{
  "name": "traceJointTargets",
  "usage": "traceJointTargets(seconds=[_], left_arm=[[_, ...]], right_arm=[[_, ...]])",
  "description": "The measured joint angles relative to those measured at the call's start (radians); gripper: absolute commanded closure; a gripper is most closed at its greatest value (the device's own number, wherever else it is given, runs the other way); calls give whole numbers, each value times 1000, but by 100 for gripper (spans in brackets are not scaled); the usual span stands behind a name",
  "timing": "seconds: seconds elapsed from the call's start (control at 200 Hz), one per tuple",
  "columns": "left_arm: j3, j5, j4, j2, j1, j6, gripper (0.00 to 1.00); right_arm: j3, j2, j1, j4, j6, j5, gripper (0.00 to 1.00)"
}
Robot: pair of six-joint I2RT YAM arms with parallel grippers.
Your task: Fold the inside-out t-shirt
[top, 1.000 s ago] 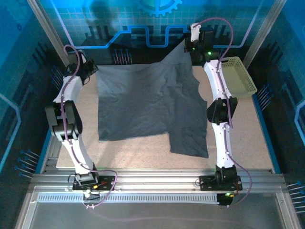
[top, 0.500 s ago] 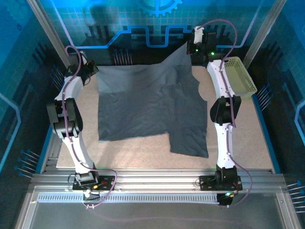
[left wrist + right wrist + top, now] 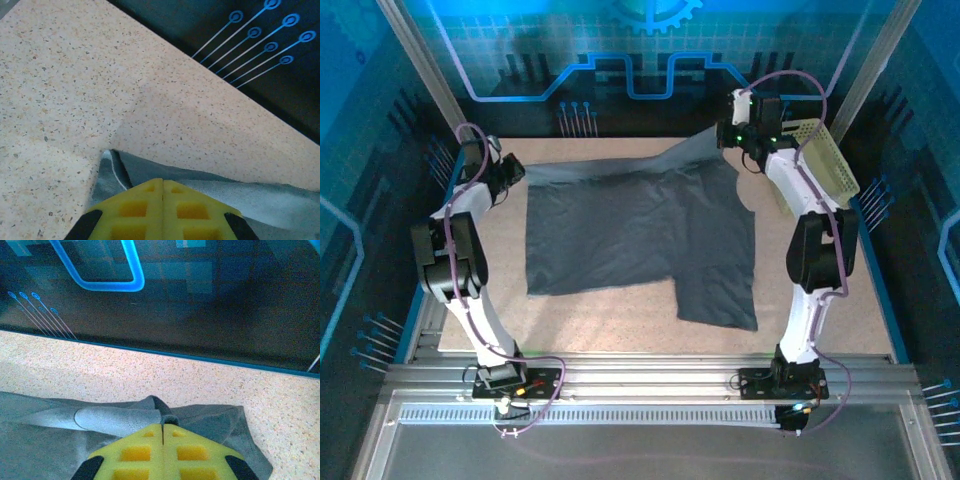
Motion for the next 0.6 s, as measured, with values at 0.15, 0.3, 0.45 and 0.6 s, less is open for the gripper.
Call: traceJointTargets(seconds=[0.15, 0.3, 0.45, 0.6], left_arm=[[-72, 1, 47, -47, 0, -18, 100], [-155, 0, 76, -86, 0, -50, 100], [-233, 0, 90, -126, 0, -77, 100], [-295, -1, 97, -166, 0, -105, 100]], right_arm=[[-147, -98, 0, 45, 17, 3, 100], [-301, -198, 0, 87, 43, 12, 100], [-417, -272, 0, 108, 84, 14, 100], [-506, -323, 1, 124, 119, 19, 100]])
